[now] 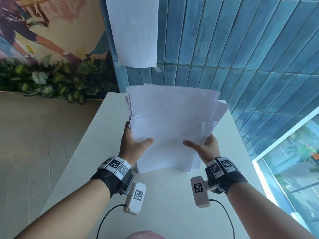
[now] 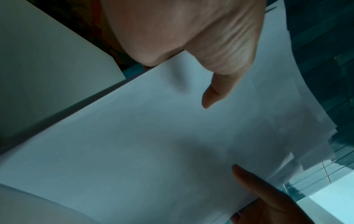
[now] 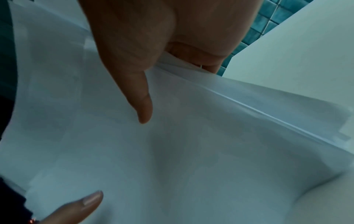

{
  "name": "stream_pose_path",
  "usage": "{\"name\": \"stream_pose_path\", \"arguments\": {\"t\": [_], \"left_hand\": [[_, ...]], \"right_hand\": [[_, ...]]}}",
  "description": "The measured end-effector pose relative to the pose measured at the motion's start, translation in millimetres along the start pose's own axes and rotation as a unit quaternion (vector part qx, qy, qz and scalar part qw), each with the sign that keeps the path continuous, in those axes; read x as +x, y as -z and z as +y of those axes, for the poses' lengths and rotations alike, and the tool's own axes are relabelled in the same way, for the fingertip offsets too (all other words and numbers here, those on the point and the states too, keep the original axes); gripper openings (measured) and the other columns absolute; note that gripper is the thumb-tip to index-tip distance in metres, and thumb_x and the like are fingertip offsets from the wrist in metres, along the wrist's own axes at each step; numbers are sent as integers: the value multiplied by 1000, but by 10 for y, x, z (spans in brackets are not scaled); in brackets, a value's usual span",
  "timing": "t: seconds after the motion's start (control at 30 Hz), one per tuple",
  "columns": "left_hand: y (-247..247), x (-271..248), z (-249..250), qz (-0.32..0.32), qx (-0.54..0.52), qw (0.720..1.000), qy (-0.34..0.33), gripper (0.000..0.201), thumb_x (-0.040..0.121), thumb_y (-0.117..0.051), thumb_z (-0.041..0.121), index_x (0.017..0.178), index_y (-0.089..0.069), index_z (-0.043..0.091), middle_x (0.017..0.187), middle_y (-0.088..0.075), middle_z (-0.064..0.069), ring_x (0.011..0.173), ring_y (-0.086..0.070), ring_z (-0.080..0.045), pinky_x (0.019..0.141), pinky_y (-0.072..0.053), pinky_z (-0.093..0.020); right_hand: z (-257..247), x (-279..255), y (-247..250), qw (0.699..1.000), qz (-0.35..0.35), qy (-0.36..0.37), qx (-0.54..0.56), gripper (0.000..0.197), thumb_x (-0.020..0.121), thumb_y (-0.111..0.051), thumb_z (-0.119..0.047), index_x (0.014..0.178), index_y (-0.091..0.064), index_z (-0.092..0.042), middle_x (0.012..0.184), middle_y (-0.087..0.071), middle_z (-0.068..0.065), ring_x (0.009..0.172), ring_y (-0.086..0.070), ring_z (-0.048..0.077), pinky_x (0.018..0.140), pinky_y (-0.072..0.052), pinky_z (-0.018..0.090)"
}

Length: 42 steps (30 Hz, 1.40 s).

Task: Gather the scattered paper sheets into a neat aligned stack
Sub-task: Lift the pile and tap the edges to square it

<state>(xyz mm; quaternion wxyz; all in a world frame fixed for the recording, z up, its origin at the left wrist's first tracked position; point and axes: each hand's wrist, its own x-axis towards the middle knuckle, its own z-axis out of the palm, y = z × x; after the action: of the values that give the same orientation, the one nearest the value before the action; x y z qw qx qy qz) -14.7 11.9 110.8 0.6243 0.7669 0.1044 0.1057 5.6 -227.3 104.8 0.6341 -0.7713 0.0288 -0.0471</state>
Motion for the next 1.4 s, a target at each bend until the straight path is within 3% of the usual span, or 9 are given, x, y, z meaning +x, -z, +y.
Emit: {"name": "stream_pose_path", "arguments": {"t": [0.3, 0.43, 0.57, 0.73, 0.83, 0.93, 1.07, 1.27, 1.4], "left_hand": [[128, -51, -154, -7, 51, 998, -31, 60, 54, -82, 31, 103, -50, 45, 103, -68, 3, 98, -66, -16, 90, -54, -41], [97, -78, -197, -18, 35, 999, -27, 69, 54, -82, 25, 117, -55, 17, 108, -68, 0, 98, -66, -8, 87, -54, -32], [31, -123, -296, -20, 30, 999, 3, 69, 55, -82, 21, 118, -56, 15, 107, -69, 1, 98, -67, -10, 85, -54, -30], [-43, -155, -256, -3, 51, 999, 16, 12, 75, -81, 14, 77, -69, 15, 73, -70, 7, 66, -66, 3, 66, -49, -25], [-44, -114, -123, 12, 35, 999, -8, 22, 77, -79, 15, 65, -62, 21, 59, -61, 17, 50, -56, 9, 59, -43, -20], [23, -70, -30, 1, 24, 999, -29, 17, 74, -81, 15, 85, -69, 12, 79, -72, 8, 74, -68, -3, 70, -49, -23], [84, -70, 26, 16, -6, 998, -64, 58, 63, -83, 15, 114, -55, 11, 110, -67, -1, 102, -65, -9, 91, -49, -22], [-39, -139, 80, 44, -13, 997, -60, 42, 76, -76, 9, 109, -54, 25, 107, -66, 4, 100, -65, -12, 96, -51, -38], [-73, -117, 154, 46, -30, 996, -75, 33, 83, -72, 7, 106, -58, 25, 107, -69, 1, 103, -65, -16, 97, -51, -36]], "right_hand": [[52, 10, 83, 1000, -6, -9, -20, 40, 62, -85, -10, 97, -67, -13, 85, -71, -4, 78, -70, 11, 59, -52, 10], [93, -53, 65, 999, -3, -26, 22, 55, 56, -88, -6, 104, -64, -14, 92, -73, -3, 80, -71, 6, 67, -56, 18], [188, -106, 0, 998, -11, -47, 33, 48, 56, -87, -1, 99, -67, -7, 88, -74, 2, 74, -72, 8, 63, -56, 18], [170, -114, -54, 999, 9, -30, -7, 22, 66, -83, -7, 82, -68, -8, 73, -68, -2, 65, -64, 8, 52, -48, 9], [59, -51, -62, 1000, 20, -7, 6, 20, 67, -82, -8, 81, -67, -10, 72, -67, -4, 64, -64, 8, 52, -48, 9], [-14, -26, -51, 1000, 23, 13, 12, 41, 62, -86, -13, 97, -65, -10, 88, -72, 0, 81, -69, 14, 65, -53, 14], [-8, -42, -24, 998, 29, 38, 38, 66, 57, -89, -11, 111, -52, -17, 108, -67, 3, 98, -66, 15, 83, -54, 27], [29, -34, -97, 999, 32, 32, -16, 34, 69, -80, -7, 99, -66, -3, 91, -72, 8, 70, -66, -5, 63, -50, 10], [-80, -13, -127, 997, 63, 53, 0, 20, 72, -78, -7, 89, -67, -9, 79, -69, 0, 64, -64, -3, 66, -51, 19]]}}
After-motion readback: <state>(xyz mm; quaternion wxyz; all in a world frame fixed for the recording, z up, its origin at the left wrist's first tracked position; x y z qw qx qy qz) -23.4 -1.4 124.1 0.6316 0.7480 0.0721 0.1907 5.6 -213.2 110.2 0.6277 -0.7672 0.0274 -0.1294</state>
